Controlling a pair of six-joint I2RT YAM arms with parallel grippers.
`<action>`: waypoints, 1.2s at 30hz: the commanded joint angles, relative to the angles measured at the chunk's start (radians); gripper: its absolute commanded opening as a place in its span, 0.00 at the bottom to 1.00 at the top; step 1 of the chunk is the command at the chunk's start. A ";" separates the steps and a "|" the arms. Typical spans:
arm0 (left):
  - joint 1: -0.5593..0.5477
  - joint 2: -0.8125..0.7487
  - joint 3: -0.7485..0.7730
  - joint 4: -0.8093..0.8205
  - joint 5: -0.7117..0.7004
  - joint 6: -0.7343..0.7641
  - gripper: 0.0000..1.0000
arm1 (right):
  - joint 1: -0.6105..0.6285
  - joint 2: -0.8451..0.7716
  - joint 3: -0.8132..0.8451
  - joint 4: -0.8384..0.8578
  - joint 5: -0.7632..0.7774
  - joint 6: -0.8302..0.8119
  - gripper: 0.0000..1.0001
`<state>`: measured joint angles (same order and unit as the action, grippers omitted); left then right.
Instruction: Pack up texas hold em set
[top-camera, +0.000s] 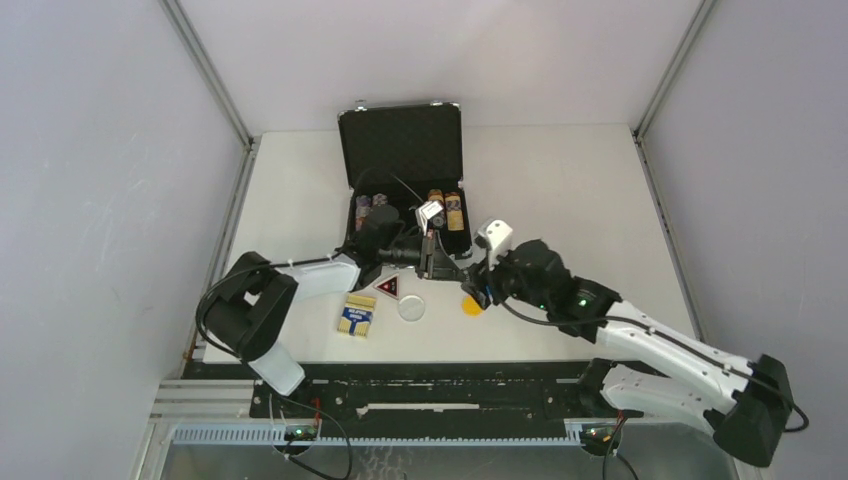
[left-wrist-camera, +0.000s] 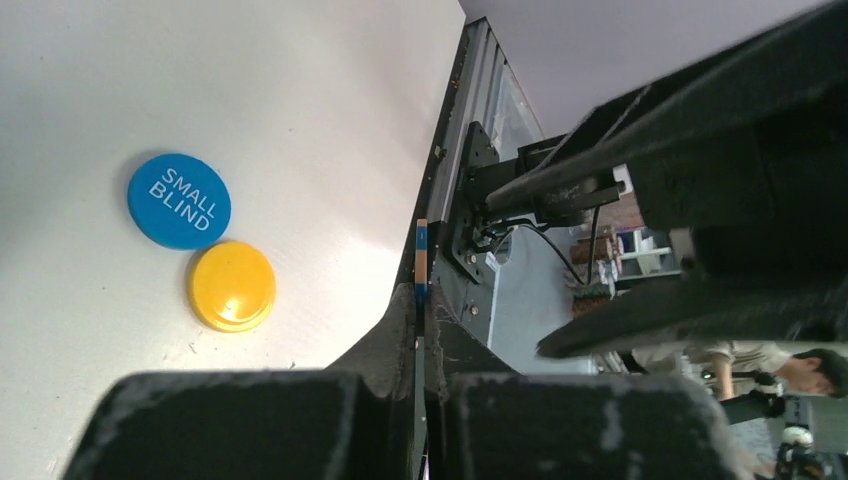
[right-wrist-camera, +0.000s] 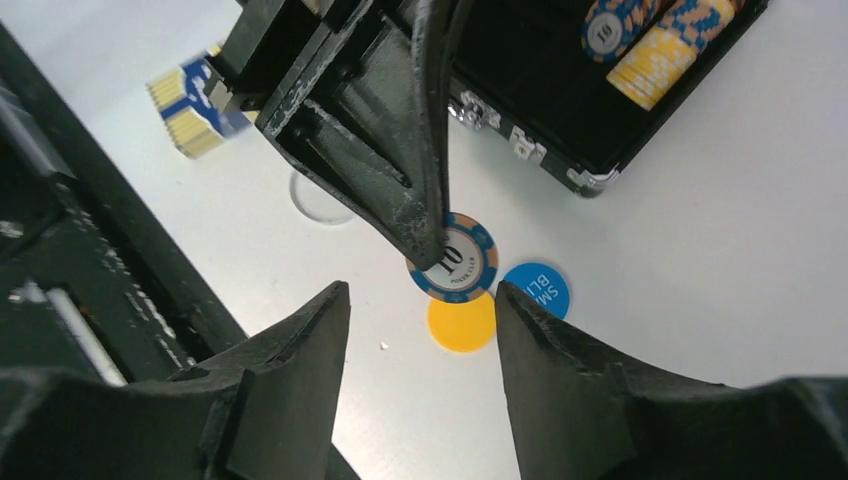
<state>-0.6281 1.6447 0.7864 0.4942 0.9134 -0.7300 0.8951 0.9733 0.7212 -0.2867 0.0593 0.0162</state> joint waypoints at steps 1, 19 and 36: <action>-0.007 -0.071 -0.009 0.039 0.030 0.099 0.00 | -0.113 -0.106 -0.044 0.132 -0.293 0.018 0.61; -0.078 -0.227 -0.073 0.078 0.089 0.275 0.00 | -0.280 -0.165 -0.100 0.218 -0.557 0.078 0.38; -0.083 -0.253 -0.087 0.087 0.019 0.285 0.33 | -0.297 -0.132 -0.112 0.259 -0.666 0.065 0.00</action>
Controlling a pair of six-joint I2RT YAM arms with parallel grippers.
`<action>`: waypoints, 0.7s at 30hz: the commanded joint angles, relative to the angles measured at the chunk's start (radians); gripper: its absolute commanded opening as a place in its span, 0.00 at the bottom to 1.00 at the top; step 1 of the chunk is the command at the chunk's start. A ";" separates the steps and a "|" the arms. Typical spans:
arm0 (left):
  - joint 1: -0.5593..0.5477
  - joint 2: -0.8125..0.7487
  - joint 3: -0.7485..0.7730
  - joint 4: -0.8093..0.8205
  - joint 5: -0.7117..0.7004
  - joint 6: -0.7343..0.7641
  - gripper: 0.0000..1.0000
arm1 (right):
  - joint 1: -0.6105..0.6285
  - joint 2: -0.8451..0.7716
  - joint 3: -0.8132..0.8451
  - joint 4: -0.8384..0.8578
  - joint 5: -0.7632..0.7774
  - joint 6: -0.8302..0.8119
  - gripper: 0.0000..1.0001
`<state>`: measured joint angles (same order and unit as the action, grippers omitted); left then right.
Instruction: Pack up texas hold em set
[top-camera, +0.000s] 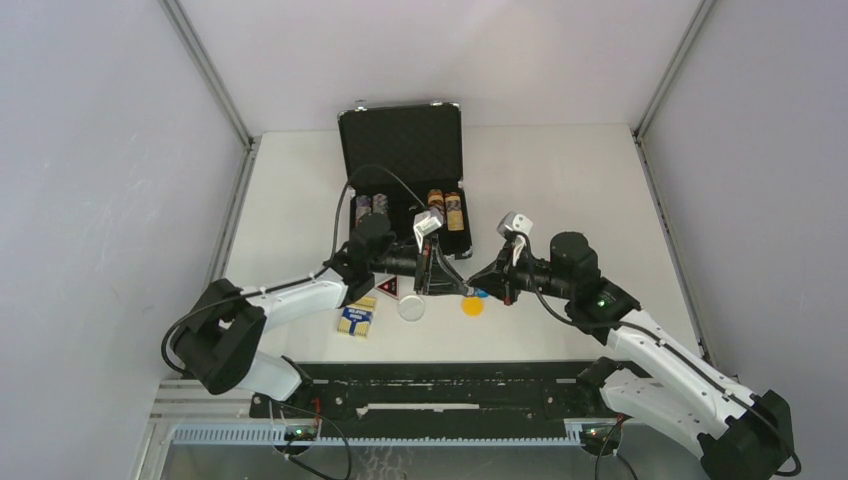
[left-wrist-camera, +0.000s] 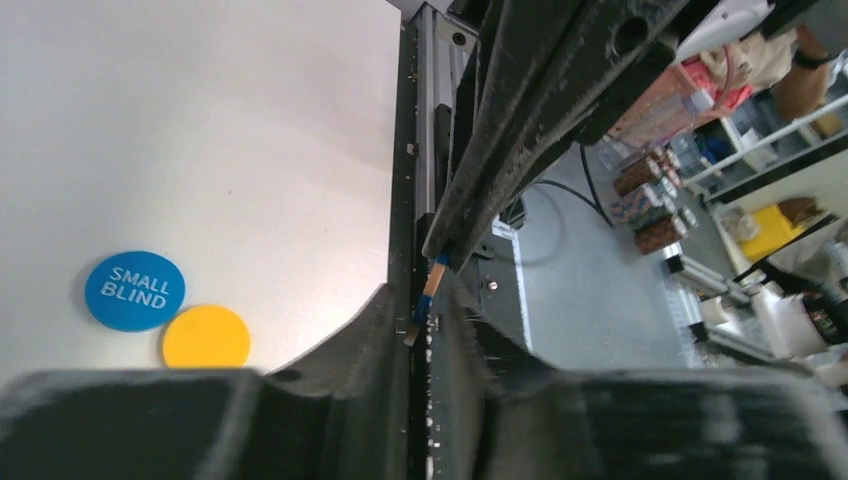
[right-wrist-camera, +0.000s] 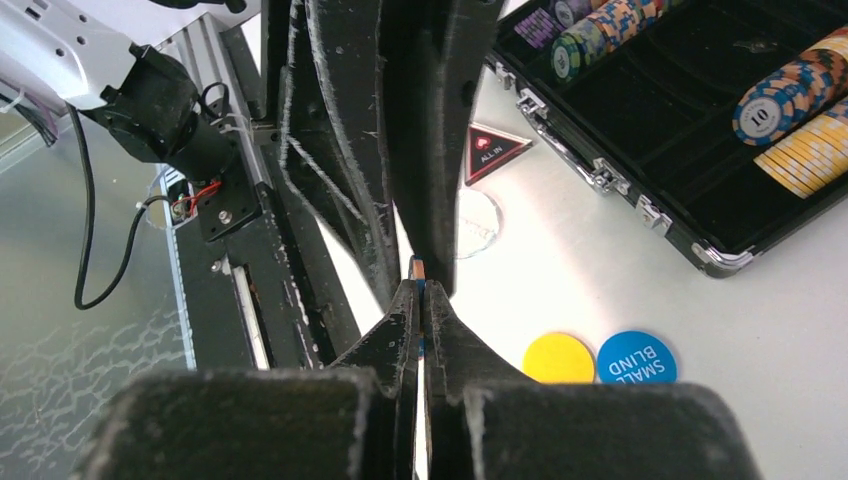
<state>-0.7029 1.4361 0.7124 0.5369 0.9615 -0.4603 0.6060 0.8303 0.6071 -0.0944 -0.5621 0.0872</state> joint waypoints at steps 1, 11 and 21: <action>-0.007 -0.054 -0.022 0.058 -0.049 0.013 0.42 | -0.011 0.012 0.002 0.069 -0.044 -0.009 0.00; 0.029 -0.157 -0.089 0.048 -0.286 0.012 0.63 | -0.063 0.082 0.016 0.147 -0.073 -0.039 0.00; 0.071 -0.241 -0.132 -0.027 -0.476 0.041 0.63 | -0.066 0.457 0.284 0.009 -0.115 -0.426 0.00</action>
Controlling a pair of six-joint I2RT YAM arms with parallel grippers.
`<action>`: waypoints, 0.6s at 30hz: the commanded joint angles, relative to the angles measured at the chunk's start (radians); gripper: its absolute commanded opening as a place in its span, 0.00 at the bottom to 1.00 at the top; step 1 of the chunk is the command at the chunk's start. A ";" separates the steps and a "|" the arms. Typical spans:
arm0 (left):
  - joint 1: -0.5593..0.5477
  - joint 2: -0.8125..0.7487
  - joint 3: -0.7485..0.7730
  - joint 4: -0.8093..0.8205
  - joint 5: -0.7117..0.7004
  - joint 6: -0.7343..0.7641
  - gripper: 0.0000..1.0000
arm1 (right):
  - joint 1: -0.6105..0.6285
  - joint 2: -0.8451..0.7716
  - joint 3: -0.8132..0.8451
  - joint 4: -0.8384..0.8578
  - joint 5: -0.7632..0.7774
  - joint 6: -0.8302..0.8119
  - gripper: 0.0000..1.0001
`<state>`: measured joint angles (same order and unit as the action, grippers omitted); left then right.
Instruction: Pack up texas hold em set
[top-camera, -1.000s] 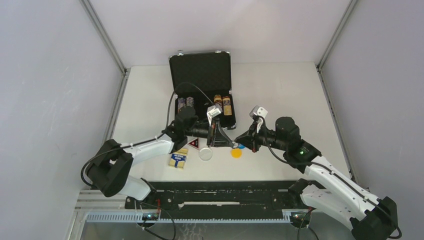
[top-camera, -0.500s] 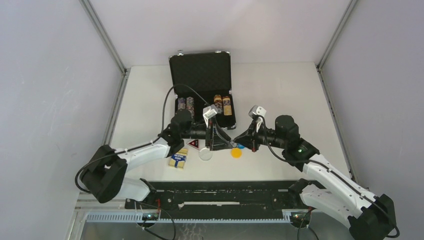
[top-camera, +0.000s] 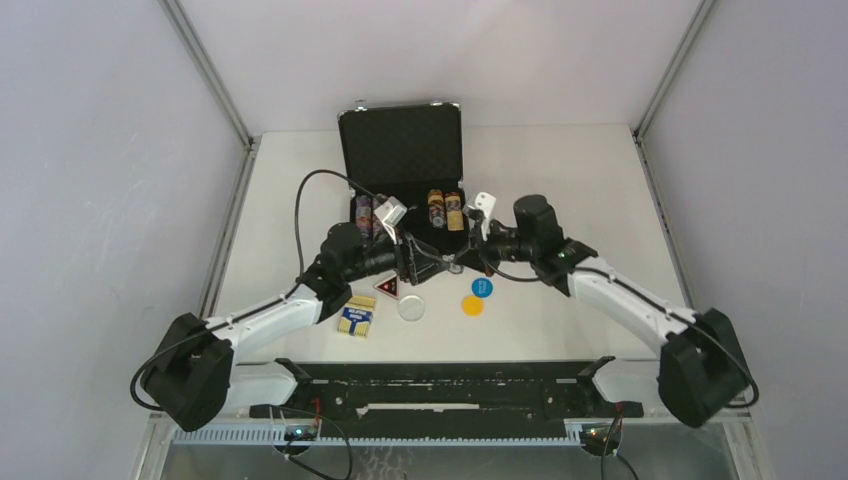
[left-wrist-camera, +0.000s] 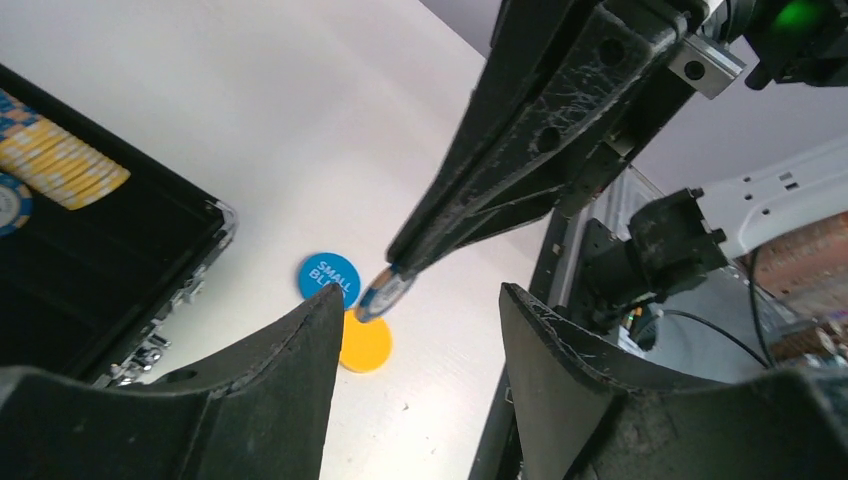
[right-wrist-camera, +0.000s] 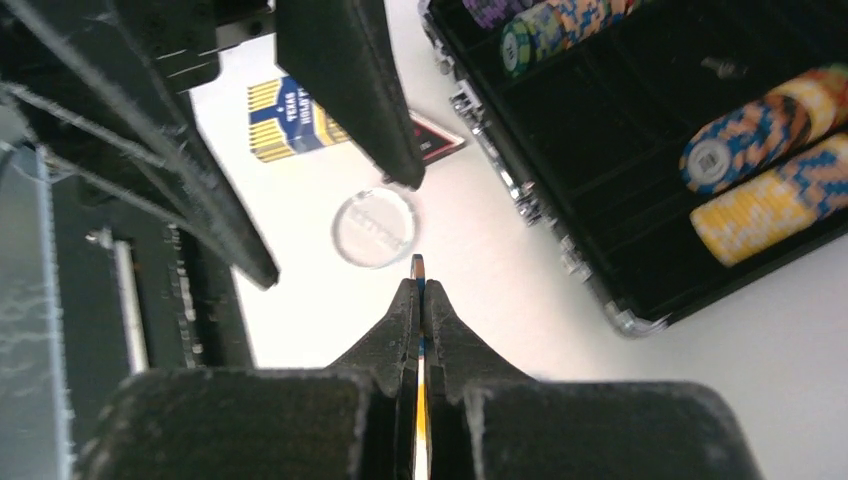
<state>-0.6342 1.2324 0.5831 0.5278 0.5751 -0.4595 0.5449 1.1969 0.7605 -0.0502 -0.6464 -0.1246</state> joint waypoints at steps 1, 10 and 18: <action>0.004 -0.037 0.000 -0.023 -0.090 0.041 0.63 | -0.005 0.129 0.163 -0.053 -0.032 -0.249 0.00; 0.004 -0.019 0.008 -0.030 -0.072 0.040 0.62 | -0.030 0.514 0.527 -0.269 -0.045 -0.504 0.00; 0.004 -0.037 0.009 -0.061 -0.084 0.063 0.61 | -0.034 0.750 0.791 -0.433 0.035 -0.597 0.00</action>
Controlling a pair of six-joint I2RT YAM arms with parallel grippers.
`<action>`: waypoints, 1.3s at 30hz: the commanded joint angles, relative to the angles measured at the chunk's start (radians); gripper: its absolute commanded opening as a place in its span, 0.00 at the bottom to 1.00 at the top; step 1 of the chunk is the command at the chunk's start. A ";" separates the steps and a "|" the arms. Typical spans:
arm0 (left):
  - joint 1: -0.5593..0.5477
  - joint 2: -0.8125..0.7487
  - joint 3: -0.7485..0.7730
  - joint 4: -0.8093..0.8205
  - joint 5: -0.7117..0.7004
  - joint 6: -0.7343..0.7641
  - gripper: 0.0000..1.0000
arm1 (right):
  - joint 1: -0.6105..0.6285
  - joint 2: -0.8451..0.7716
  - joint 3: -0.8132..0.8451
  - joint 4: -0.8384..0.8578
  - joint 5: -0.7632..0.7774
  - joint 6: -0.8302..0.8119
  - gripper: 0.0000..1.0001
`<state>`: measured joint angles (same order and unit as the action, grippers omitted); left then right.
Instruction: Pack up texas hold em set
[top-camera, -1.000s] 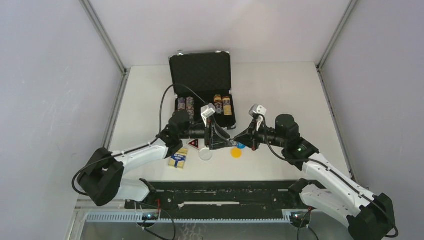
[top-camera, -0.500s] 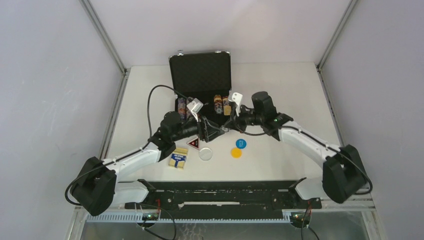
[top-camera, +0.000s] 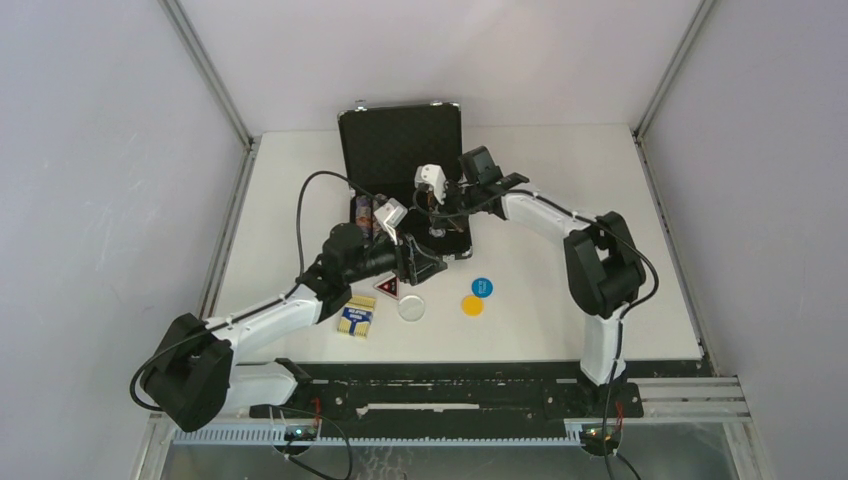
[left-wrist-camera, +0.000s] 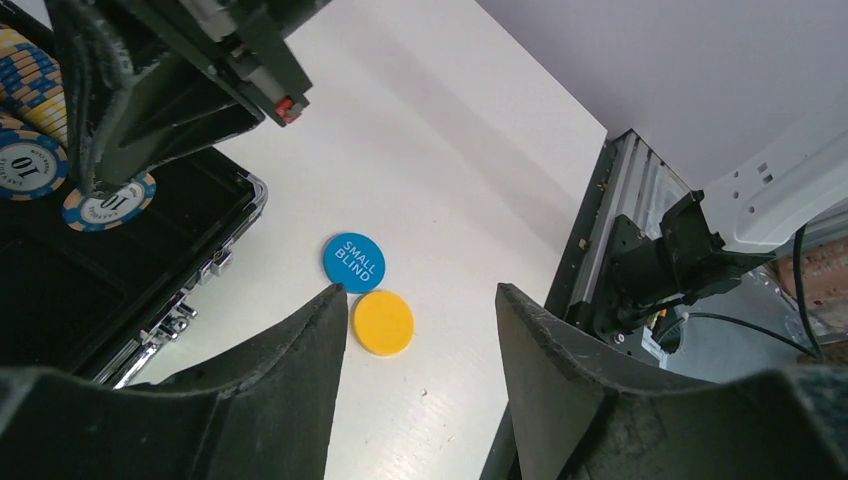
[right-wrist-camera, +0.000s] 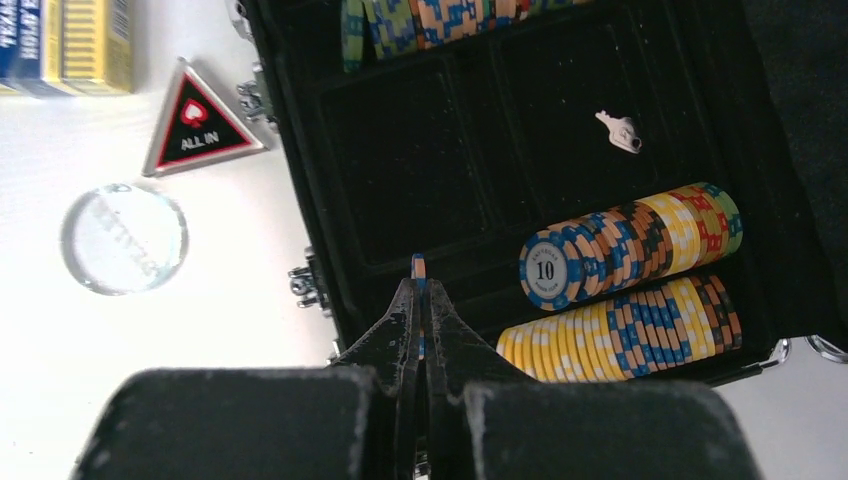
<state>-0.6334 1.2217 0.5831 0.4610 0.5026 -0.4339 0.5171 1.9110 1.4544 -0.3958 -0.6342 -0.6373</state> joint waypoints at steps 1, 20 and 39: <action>0.003 -0.027 0.009 0.004 -0.012 0.039 0.61 | -0.009 0.054 0.113 -0.088 0.022 -0.084 0.00; 0.003 -0.018 0.010 -0.007 -0.001 0.063 0.60 | -0.038 0.297 0.430 -0.265 0.054 -0.147 0.00; 0.005 0.017 0.024 -0.018 0.010 0.079 0.61 | -0.040 0.399 0.565 -0.412 0.072 -0.235 0.00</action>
<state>-0.6334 1.2304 0.5831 0.4232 0.5003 -0.3828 0.4847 2.2936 1.9625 -0.7582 -0.5617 -0.8276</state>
